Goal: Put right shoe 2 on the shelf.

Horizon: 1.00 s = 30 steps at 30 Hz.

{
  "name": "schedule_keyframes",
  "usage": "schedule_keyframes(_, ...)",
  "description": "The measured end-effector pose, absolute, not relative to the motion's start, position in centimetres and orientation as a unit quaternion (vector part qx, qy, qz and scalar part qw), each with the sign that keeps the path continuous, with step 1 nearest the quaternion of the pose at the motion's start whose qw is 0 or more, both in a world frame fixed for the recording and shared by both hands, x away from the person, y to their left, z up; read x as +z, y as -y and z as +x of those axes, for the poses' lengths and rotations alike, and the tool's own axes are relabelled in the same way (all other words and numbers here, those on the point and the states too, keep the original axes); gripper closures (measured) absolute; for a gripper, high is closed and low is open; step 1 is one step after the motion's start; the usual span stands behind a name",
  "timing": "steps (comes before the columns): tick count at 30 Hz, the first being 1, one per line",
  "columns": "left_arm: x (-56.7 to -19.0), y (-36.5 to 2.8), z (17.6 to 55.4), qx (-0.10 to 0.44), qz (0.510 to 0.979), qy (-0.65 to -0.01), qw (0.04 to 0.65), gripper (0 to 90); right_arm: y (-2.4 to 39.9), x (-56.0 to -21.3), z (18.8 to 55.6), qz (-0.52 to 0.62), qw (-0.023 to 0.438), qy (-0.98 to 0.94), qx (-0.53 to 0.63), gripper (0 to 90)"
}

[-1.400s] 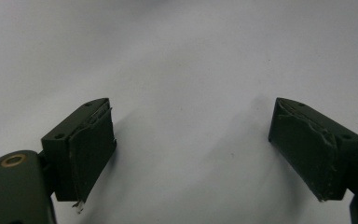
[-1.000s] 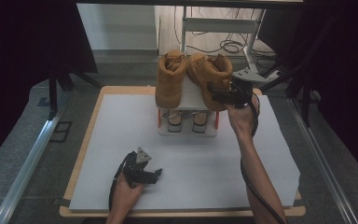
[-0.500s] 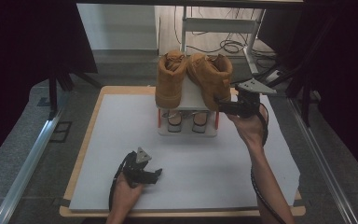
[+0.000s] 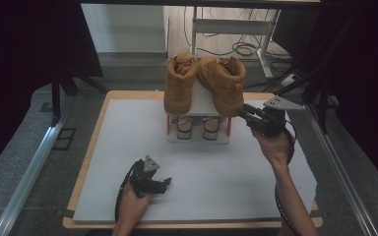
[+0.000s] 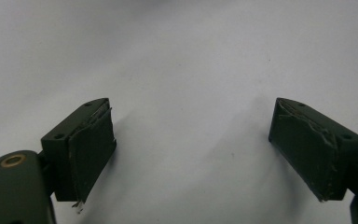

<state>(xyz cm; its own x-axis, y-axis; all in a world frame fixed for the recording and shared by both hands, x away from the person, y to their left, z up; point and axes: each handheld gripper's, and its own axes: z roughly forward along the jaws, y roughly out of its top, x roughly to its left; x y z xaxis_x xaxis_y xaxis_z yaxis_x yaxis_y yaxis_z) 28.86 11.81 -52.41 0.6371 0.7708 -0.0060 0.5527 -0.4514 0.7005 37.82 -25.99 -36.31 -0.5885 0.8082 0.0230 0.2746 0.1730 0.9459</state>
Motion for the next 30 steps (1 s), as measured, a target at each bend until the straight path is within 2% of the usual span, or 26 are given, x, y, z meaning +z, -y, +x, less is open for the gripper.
schedule_keyframes(1, -52.4, -11.8, 28.9, 0.159, 0.837, -0.395, 0.344, 13.7, 26.0, -36.3, 37.8, 0.375, 0.255, -0.722, 0.522, 72.3)
schedule_keyframes(3, -52.4, -11.8, 28.9, 0.159, 0.837, -0.395, 0.344, 13.7, 26.2, -36.7, 37.6, 0.376, 0.261, -0.720, 0.522, 82.3)
schedule_keyframes(6, -52.4, -11.8, 28.9, 0.159, 0.837, -0.395, 0.343, 13.7, 26.4, -37.0, 37.5, 0.375, 0.267, -0.725, 0.513, 88.6)
schedule_keyframes(21, -52.4, -11.8, 28.9, 0.158, 0.837, -0.396, 0.344, 13.6, 25.9, -37.6, 38.0, 0.368, 0.262, -0.733, 0.507, 89.8)
schedule_keyframes(30, -52.4, -11.8, 28.9, 0.159, 0.837, -0.395, 0.343, 13.7, 23.1, -37.7, 38.6, 0.352, 0.257, -0.744, 0.506, 89.7)
